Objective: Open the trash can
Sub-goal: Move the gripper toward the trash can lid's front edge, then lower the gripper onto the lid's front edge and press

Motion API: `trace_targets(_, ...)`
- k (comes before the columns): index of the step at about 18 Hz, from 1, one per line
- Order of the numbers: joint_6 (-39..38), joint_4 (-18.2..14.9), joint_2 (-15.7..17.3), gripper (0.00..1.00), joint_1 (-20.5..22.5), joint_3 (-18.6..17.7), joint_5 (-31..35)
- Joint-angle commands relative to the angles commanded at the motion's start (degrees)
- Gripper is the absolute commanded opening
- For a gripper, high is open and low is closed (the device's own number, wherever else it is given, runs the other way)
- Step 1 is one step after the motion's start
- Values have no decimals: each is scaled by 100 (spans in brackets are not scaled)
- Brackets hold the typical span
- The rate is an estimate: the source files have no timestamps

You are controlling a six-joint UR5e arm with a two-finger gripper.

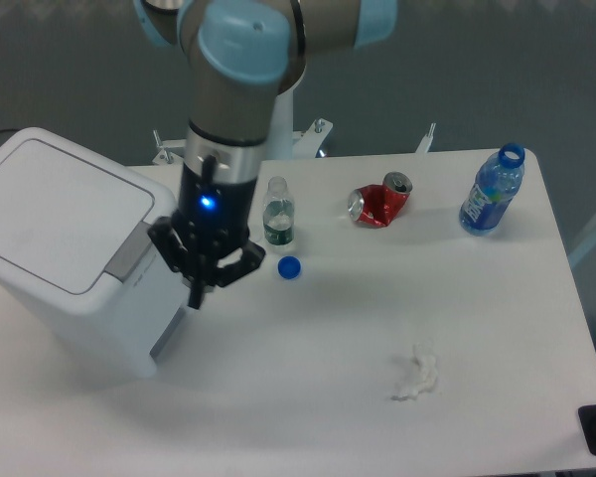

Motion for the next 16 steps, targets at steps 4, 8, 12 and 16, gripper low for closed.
trace_targets(4,-131,0,131,0,-115,-18,-167)
trace_targets(8,-167,-44,290,0,-115,-70,-220)
trace_targets(12,-106,-149,430,0,-106,-324,-203)
trace_targets(16,-105,-149,439,0,-80,-369,-203)
